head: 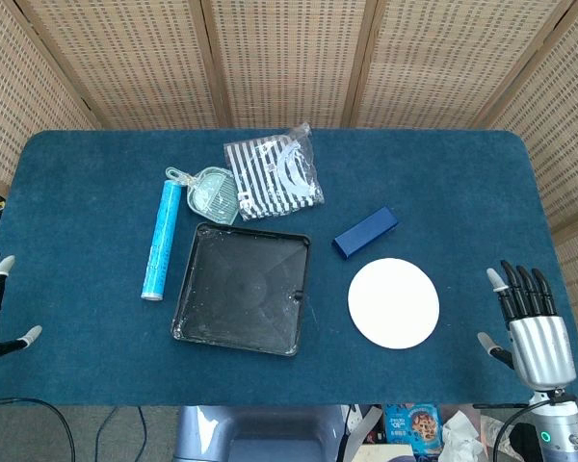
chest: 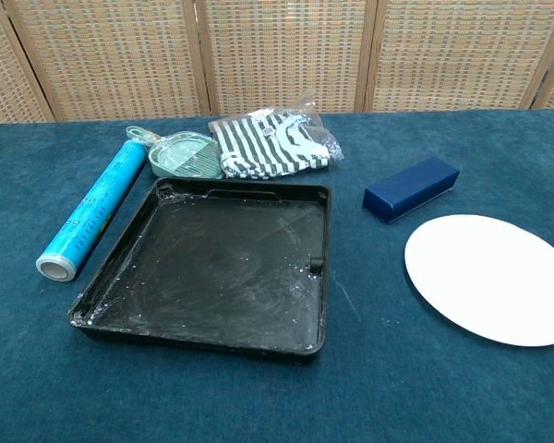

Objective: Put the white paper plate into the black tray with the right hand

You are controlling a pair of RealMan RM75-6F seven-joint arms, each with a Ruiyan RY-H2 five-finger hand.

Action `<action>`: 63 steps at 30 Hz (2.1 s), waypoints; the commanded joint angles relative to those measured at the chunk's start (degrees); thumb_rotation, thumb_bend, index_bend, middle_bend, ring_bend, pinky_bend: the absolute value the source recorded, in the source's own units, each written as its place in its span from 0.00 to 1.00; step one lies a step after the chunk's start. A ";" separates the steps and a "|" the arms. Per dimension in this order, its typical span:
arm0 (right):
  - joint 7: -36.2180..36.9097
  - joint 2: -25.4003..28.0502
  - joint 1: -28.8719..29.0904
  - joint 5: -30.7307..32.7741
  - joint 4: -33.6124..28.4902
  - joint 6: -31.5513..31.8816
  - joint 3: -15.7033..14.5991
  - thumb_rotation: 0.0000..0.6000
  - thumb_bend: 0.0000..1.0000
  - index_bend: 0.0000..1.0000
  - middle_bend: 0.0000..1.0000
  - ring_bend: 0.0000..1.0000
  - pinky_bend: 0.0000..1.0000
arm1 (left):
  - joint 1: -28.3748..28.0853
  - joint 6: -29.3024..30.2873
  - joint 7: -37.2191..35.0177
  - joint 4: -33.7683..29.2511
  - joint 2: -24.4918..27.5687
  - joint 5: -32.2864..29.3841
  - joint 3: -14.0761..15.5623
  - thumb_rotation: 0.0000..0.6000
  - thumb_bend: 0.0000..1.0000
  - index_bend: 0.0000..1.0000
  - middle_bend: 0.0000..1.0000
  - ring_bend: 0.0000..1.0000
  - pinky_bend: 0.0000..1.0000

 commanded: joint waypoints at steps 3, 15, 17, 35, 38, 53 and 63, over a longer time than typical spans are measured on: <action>1.84 -0.94 0.39 -1.51 1.64 -0.08 -0.44 1.00 0.00 0.00 0.00 0.00 0.00 | 0.43 0.08 -0.42 -0.14 0.21 0.72 0.06 1.00 0.00 0.00 0.00 0.00 0.00; 11.19 -9.77 3.82 -7.40 13.45 -9.65 -7.77 1.00 0.00 0.05 0.00 0.00 0.00 | 0.37 -1.07 0.02 -0.46 0.18 0.46 -0.75 1.00 0.00 0.00 0.00 0.00 0.00; 11.88 -12.30 4.61 -7.40 16.39 -11.89 -8.33 1.00 0.00 0.08 0.00 0.00 0.00 | 0.32 -1.28 0.04 -0.41 0.13 0.04 -1.04 1.00 0.00 0.00 0.00 0.00 0.00; 5.93 -21.92 10.06 -5.05 26.30 -19.36 -5.58 1.00 0.12 0.22 0.00 0.00 0.00 | 0.25 -2.95 -0.18 -0.40 0.24 -0.98 -1.67 1.00 0.00 0.00 0.00 0.00 0.00; 5.81 -22.43 10.41 -4.37 26.72 -19.91 -5.25 1.00 0.16 0.24 0.00 0.00 0.00 | 0.18 -3.23 -0.33 -0.40 0.31 -1.15 -1.80 1.00 0.00 0.00 0.00 0.00 0.00; 6.69 -22.63 11.76 -1.83 27.15 -20.57 -4.08 1.00 0.39 0.34 0.00 0.00 0.00 | -0.08 -4.34 0.21 -0.33 0.00 -1.51 -1.99 1.00 0.00 0.00 0.00 0.00 0.00; 4.62 -25.58 12.67 -0.88 31.17 -18.03 -2.06 1.00 0.41 0.54 0.08 0.00 0.03 | -0.03 -4.57 0.18 -0.48 -0.05 -1.34 -2.02 1.00 0.00 0.00 0.00 0.00 0.00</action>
